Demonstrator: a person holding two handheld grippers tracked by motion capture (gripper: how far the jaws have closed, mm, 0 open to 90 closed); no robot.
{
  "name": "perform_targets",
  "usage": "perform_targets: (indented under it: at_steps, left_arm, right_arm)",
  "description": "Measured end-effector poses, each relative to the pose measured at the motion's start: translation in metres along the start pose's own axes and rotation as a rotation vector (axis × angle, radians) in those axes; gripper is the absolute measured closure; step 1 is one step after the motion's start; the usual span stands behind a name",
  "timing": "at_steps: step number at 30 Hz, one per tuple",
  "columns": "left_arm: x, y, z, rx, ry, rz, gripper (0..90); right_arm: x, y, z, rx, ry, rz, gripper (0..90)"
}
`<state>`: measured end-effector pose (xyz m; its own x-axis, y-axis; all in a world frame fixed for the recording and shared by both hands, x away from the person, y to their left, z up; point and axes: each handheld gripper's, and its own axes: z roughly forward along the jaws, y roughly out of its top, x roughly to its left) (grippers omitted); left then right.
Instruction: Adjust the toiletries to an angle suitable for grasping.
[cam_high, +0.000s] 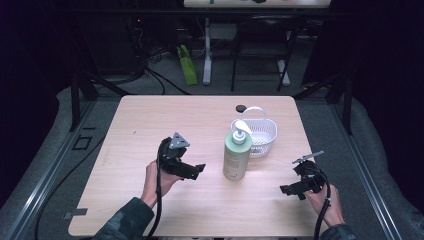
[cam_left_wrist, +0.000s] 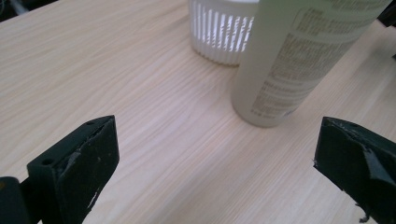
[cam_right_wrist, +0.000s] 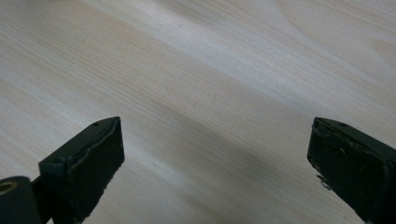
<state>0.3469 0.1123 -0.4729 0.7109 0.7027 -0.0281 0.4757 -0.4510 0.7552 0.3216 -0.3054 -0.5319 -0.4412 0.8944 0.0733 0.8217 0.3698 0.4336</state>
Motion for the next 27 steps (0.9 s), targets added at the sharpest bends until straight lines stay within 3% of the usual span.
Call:
perform_targets:
  at_steps: [6, 11, 14, 18, 27]
  left_arm:
    - [0.011, -0.015, -0.009, 0.024, 0.034, -0.014, 0.0]
    - [0.02, -0.027, -0.016, 0.074, 0.071, -0.014, 0.0]
    - [0.027, -0.034, -0.022, 0.09, 0.079, -0.037, 0.0]
    - [0.036, -0.043, -0.026, 0.111, 0.122, -0.041, 0.0]
    - [0.05, -0.052, -0.029, 0.118, 0.151, -0.076, 0.0]
  right_arm:
    - [0.0, -0.001, 0.0, 0.001, -0.004, -0.004, 3.5]
    - [0.001, 0.0, 0.0, 0.006, 0.003, 0.003, 3.5]
    - [0.001, 0.0, 0.0, 0.006, 0.003, 0.002, 3.5]
    - [0.002, 0.0, 0.0, 0.008, 0.002, 0.003, 3.5]
    - [0.001, 0.0, 0.001, 0.01, 0.003, -0.004, 3.5]
